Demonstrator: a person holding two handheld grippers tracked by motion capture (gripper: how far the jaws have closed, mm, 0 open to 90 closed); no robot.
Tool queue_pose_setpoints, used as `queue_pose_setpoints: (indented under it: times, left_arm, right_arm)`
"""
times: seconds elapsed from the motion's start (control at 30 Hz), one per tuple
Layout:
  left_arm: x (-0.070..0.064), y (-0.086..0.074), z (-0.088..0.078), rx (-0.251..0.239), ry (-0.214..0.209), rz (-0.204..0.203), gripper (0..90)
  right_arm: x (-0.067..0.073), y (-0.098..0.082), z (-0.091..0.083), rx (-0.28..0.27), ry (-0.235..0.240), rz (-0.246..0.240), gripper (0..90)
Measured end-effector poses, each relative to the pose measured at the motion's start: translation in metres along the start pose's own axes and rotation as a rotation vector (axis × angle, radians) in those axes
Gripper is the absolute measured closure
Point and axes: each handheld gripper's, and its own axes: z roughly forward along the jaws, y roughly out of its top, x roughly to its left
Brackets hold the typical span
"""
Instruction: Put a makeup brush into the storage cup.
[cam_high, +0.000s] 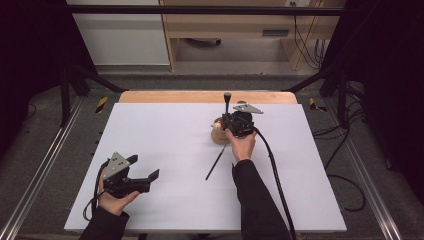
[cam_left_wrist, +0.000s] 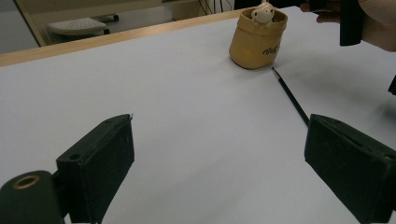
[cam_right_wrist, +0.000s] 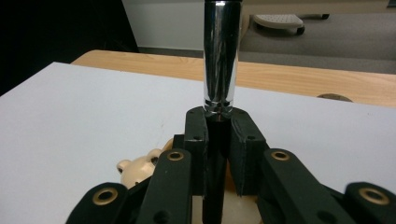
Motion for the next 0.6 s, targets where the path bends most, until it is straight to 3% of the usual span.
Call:
queue_pose_setpoints:
  times: [0.33, 0.6]
  left_arm:
    - [0.0, 0.0, 0.0, 0.004, 0.001, 0.005, 7.7]
    - [-0.001, 0.0, 0.0, 0.004, 0.001, 0.006, 7.8]
  right_arm:
    - [-0.001, 0.0, -0.002, 0.031, -0.016, -0.009, 77.3]
    - [-0.006, 0.001, -0.017, 0.002, -0.021, -0.008, 73.2]
